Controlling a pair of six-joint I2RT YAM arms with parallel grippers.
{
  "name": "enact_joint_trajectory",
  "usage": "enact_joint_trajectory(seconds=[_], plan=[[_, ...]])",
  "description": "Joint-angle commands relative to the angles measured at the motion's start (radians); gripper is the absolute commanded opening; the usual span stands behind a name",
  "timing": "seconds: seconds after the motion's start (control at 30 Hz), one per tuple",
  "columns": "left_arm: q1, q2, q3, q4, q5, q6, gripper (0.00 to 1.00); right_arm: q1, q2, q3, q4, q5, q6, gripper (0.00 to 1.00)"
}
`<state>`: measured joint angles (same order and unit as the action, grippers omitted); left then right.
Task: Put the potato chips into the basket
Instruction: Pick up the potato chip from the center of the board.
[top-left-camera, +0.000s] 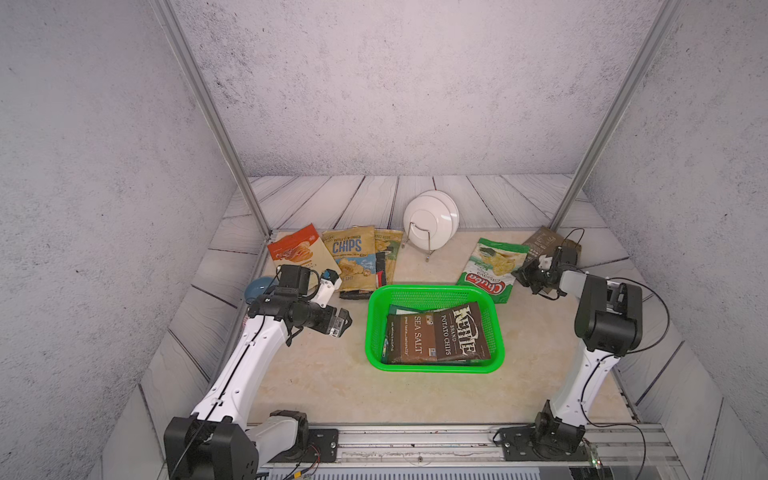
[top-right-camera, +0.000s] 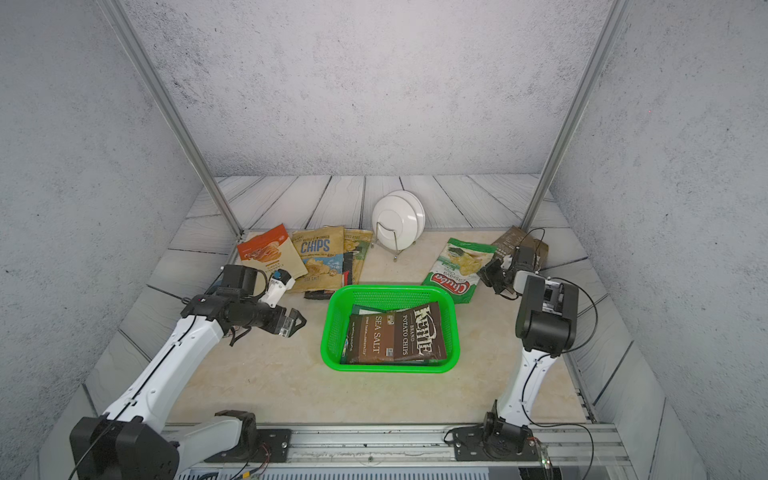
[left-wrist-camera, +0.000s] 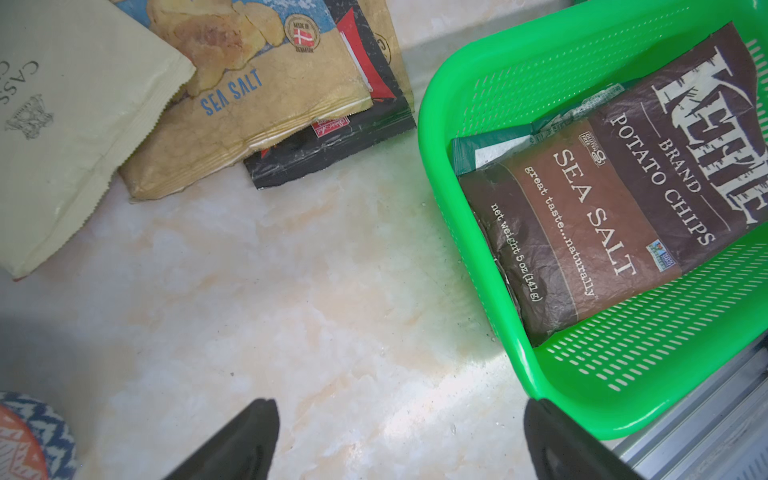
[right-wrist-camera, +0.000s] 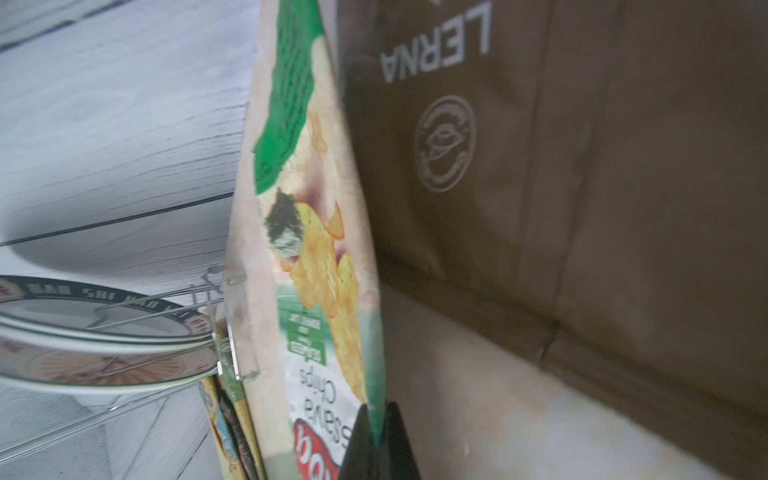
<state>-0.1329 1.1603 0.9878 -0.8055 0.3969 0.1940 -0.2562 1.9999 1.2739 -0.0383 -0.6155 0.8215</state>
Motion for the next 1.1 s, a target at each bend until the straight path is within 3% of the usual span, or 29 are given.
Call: enact_joint_trajectory(seconds=[0.0,0.5,0.57,0.87,1.07], plan=[[0.003,-0.005,-0.008,-0.014,0.009,0.003,0.99,0.011,-0.160,-0.019,0.059,-0.015,0.045,0.00],[0.003,-0.004,-0.009,-0.011,0.010,0.004,0.99,0.049,-0.559,-0.102,0.006,0.118,0.065,0.00],[0.002,-0.003,-0.008,-0.011,0.010,0.004,0.99,0.091,-0.610,-0.111,-0.001,0.126,0.046,0.00],[0.003,-0.005,-0.010,-0.010,0.013,0.003,0.99,0.181,-0.718,0.006,-0.246,-0.020,-0.165,0.00],[0.001,-0.007,-0.009,-0.011,0.014,0.005,0.99,0.309,-0.740,0.122,-0.464,-0.069,-0.338,0.00]])
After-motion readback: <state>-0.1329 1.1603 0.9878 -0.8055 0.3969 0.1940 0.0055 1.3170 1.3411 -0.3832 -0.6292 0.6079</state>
